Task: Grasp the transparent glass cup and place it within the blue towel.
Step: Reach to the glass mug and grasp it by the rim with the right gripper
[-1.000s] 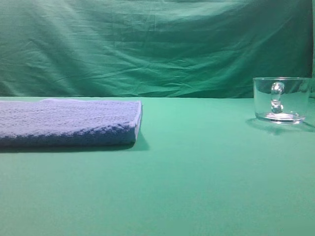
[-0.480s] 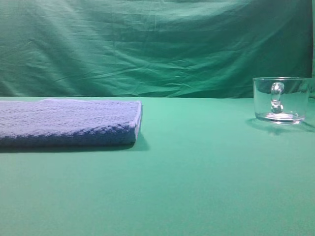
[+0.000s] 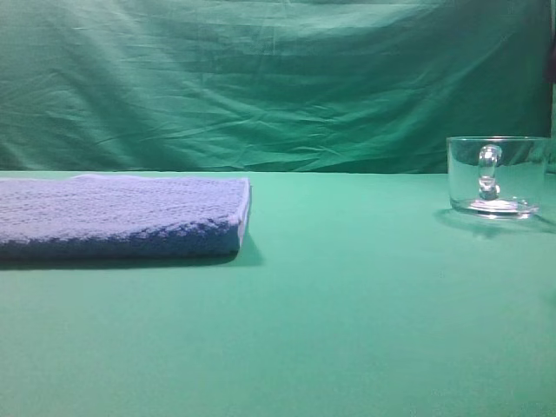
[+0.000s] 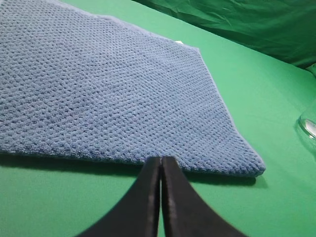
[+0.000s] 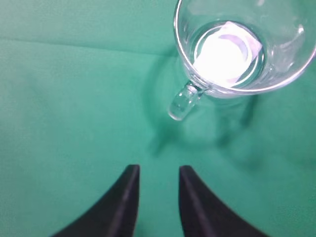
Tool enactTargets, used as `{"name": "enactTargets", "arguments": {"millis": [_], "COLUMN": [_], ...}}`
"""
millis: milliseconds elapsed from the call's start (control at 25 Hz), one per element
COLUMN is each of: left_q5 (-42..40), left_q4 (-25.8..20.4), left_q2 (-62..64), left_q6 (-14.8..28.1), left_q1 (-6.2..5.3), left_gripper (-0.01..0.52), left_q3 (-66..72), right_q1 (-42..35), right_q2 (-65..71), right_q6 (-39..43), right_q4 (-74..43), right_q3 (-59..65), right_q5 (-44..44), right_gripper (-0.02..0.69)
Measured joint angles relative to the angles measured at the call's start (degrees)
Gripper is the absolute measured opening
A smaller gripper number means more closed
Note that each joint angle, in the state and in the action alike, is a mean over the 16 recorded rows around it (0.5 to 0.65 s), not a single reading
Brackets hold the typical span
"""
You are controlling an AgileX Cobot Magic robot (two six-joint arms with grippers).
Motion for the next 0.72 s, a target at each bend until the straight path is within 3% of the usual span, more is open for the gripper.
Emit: {"name": "enactTargets", "arguments": {"millis": [200, 360, 480, 720], "left_q5": [0.0, 0.0, 0.0, 0.0], "left_q4": [0.0, 0.0, 0.0, 0.0], "left_q2": [0.0, 0.0, 0.0, 0.0], "left_q6": [0.0, 0.0, 0.0, 0.0], "left_q1": [0.00, 0.00, 0.00, 0.00], "left_gripper": [0.000, 0.000, 0.000, 0.000], "left_q3": [0.0, 0.0, 0.0, 0.0], "right_q1": [0.1, 0.1, 0.1, 0.1], "right_q2": [4.1, 6.8, 8.8, 12.8], "right_q6": [6.9, 12.4, 16.1, 20.6], "right_q4": [-3.3, -5.7, -7.3, -9.1], "right_q3": [-1.3, -1.5, -1.7, -3.1], "right_q5": [-1.5, -3.3, -4.9, -7.6], "right_gripper": [0.453, 0.549, 0.573, 0.556]}}
